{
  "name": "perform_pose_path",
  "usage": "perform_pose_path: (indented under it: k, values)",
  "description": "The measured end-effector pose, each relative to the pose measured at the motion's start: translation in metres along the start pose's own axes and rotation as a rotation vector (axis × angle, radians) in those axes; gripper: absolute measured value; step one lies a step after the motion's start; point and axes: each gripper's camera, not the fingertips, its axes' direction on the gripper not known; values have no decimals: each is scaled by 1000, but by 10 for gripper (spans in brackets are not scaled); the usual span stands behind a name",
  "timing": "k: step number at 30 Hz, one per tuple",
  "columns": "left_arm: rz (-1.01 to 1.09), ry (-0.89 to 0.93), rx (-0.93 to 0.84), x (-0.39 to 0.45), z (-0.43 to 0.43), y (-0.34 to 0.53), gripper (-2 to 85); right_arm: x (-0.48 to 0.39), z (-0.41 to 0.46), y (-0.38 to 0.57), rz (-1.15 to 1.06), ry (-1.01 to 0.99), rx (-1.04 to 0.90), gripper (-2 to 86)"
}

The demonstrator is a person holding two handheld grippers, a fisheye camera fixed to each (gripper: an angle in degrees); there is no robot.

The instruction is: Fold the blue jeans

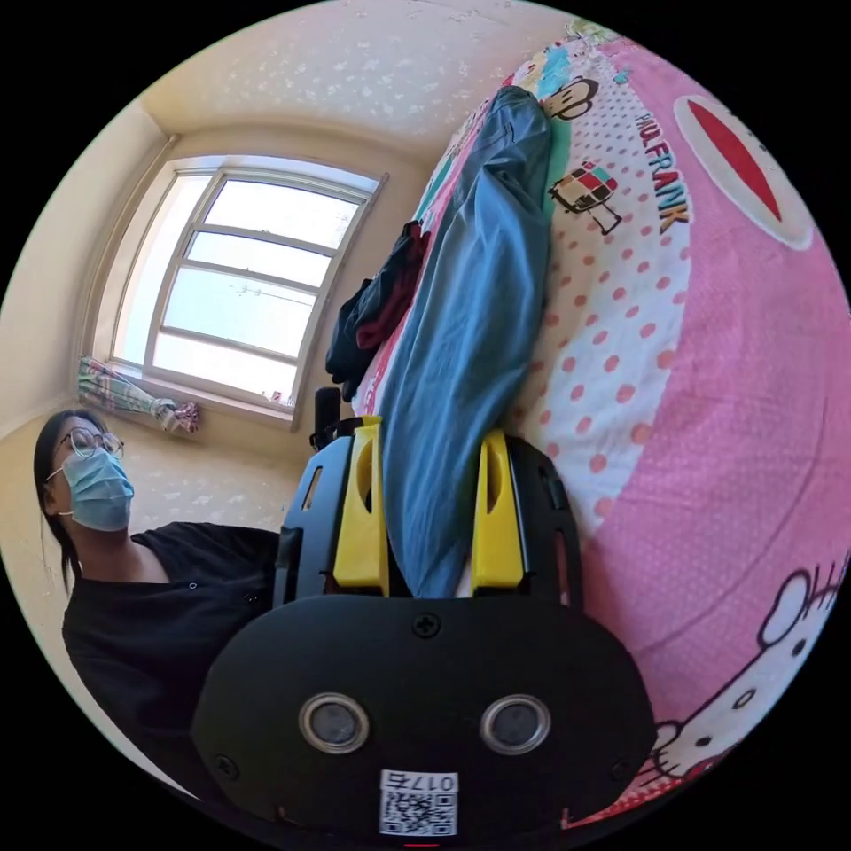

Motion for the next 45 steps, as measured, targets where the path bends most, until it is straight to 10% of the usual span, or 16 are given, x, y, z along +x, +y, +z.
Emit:
perform_pose_path:
  k: [28,45]
  values:
    - [936,482,515,367,-155,209,1,-426,-171,215,-1018,-215,245,9]
    - [535,31,381,265,-62,-75,4,-308,-165,3,-542,107,473,10]
